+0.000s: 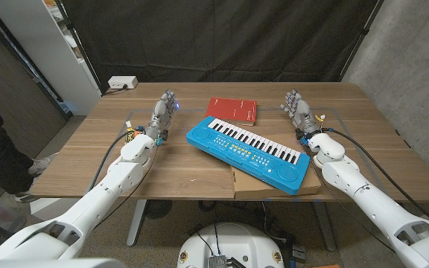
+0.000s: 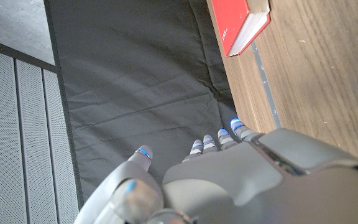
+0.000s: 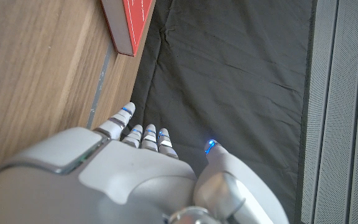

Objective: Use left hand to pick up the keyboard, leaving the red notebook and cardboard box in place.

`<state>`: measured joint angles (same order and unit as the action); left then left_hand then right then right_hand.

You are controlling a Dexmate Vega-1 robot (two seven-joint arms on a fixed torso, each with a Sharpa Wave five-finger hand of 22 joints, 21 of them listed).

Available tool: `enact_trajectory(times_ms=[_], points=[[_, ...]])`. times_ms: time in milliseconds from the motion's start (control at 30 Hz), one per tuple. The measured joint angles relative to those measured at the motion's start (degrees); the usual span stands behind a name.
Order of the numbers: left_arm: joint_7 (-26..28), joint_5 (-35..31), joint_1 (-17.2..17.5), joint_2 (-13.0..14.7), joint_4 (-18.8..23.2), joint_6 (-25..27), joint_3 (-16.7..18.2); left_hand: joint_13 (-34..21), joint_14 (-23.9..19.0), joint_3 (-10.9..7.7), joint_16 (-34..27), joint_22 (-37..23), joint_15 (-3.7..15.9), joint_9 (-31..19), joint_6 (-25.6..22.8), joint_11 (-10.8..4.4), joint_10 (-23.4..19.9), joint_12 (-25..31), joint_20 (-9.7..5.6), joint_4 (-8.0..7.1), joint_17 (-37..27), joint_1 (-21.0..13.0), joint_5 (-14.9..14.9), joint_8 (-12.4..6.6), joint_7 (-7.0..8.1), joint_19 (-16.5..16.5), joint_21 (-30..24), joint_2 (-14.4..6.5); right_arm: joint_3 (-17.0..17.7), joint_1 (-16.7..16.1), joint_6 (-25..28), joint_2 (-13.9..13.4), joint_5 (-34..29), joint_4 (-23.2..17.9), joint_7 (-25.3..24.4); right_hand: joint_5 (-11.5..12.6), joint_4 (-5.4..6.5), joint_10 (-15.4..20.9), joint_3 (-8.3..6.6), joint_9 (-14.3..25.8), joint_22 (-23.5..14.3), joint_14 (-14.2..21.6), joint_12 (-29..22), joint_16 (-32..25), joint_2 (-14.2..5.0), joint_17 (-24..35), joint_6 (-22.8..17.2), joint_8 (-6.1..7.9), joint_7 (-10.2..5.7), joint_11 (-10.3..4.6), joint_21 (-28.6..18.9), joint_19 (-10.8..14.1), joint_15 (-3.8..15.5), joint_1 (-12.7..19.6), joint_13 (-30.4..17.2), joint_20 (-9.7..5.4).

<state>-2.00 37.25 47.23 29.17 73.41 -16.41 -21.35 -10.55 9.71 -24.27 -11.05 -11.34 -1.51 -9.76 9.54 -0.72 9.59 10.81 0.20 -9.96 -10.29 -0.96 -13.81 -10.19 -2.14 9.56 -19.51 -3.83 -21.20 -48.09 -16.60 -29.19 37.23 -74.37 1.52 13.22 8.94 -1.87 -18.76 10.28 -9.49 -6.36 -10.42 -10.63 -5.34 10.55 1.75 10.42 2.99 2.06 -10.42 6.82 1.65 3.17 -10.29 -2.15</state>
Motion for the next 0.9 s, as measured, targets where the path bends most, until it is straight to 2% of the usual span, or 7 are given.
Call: enact_trajectory(times_ms=[233, 533, 633, 767, 867, 900], points=[[-0.94, 0.11, -0.6, -0.16, -0.82, 0.39, -0.23, 0.0, -0.01, 0.0, 0.0, 0.0, -0.01, 0.0, 0.0, 0.0, 0.0, 0.22, 0.0, 0.0, 0.0, 0.0, 0.0, -0.02, 0.0, 0.0, -0.22, 0.0, 0.09, 0.13, -0.01, 0.12, -0.03, 0.58, -0.16, 0.0, 0.0, 0.0, 0.0, 0.0, 0.0, 0.0, 0.0, 0.0, -0.04, 0.0, 0.0, 0.0, 0.0, 0.0, 0.0, 0.0, 0.0, -0.04, 0.0, 0.0], [-1.31, -0.04, -1.28, -0.31, -1.41, 0.58, -0.58, 0.01, 0.06, 0.43, -1.05, 0.03, -0.55, 0.01, -0.01, 0.31, 0.3, 1.06, 1.16, 0.47, 0.01, -0.43, 0.0, -0.63, 0.0, 0.3, -0.85, -0.43, 0.17, 0.27, -0.2, 0.22, -0.03, 1.16, -0.18, 0.0, 0.0, 0.01, 0.0, -0.01, 0.01, 0.01, 0.0, 0.0, -0.04, -0.01, 0.0, 0.0, -0.01, 0.0, 0.0, -0.01, 0.0, -0.04, 0.01, 0.0], [-1.31, -0.04, -1.37, -0.23, -1.28, 0.58, -0.7, 0.01, 0.14, 0.76, -1.46, 0.16, -1.98, 0.01, 0.21, 0.85, 0.19, 1.29, 3.27, 1.78, 0.07, -1.26, 0.0, -0.63, 0.22, 0.3, -1.07, -1.02, 0.17, 0.27, -0.33, 0.22, -0.03, 1.16, -0.17, 0.0, 0.0, 0.01, 0.0, -0.01, 0.01, 0.01, 0.0, 0.0, -0.04, -0.01, 0.0, 0.0, -0.01, 0.0, 0.0, -0.01, 0.0, -0.04, 0.01, 0.0], [-1.31, -0.04, -1.33, 0.23, 0.08, 0.58, -0.85, 0.01, 0.16, 1.14, -1.68, 0.34, -3.93, 0.01, 0.3, 1.21, 0.33, 1.33, 6.61, 3.85, 0.17, -3.04, 0.26, -0.68, 0.31, 0.0, -1.29, 0.38, 0.17, 0.27, -0.49, 0.22, -0.03, 1.16, -0.03, 0.0, 0.0, 0.01, 0.0, -0.01, 0.01, 0.01, 0.0, 0.0, -0.04, -0.01, 0.0, 0.0, -0.01, 0.0, 0.0, -0.01, 0.0, -0.04, 0.01, 0.0], [-1.31, -0.04, -1.1, 0.54, 1.13, 0.58, -0.87, 0.01, 0.23, 1.39, -1.68, 0.43, -4.38, 0.01, 0.51, 1.55, 0.28, 1.71, 7.83, 5.01, 0.07, -4.01, 0.5, -0.84, 0.52, -1.04, -1.73, 1.35, 0.17, 0.27, -0.56, 0.22, -0.03, 1.16, 0.08, 0.0, 0.0, 0.01, 0.0, -0.01, 0.01, 0.01, 0.0, 0.0, -0.04, -0.01, 0.0, 0.0, -0.01, 0.0, 0.0, -0.01, 0.0, -0.04, 0.01, 0.0], [1.92, -1.83, -0.98, 0.71, 1.58, 2.97, -0.87, 0.01, 0.23, 1.51, -1.68, 0.43, -4.38, 0.01, 0.51, 1.69, 0.38, 1.71, 7.92, 5.13, 0.02, -4.24, 0.5, -0.84, 0.52, -1.13, -1.73, 1.58, 0.2, 0.59, -0.59, 0.5, -0.03, 2.01, 0.14, 0.0, 0.0, 0.01, 0.0, -0.01, 0.01, 0.01, 0.0, 0.0, -0.04, -0.01, 0.0, 0.0, -0.01, 0.0, 0.0, -0.01, 0.0, -0.04, 0.02, 0.0]])
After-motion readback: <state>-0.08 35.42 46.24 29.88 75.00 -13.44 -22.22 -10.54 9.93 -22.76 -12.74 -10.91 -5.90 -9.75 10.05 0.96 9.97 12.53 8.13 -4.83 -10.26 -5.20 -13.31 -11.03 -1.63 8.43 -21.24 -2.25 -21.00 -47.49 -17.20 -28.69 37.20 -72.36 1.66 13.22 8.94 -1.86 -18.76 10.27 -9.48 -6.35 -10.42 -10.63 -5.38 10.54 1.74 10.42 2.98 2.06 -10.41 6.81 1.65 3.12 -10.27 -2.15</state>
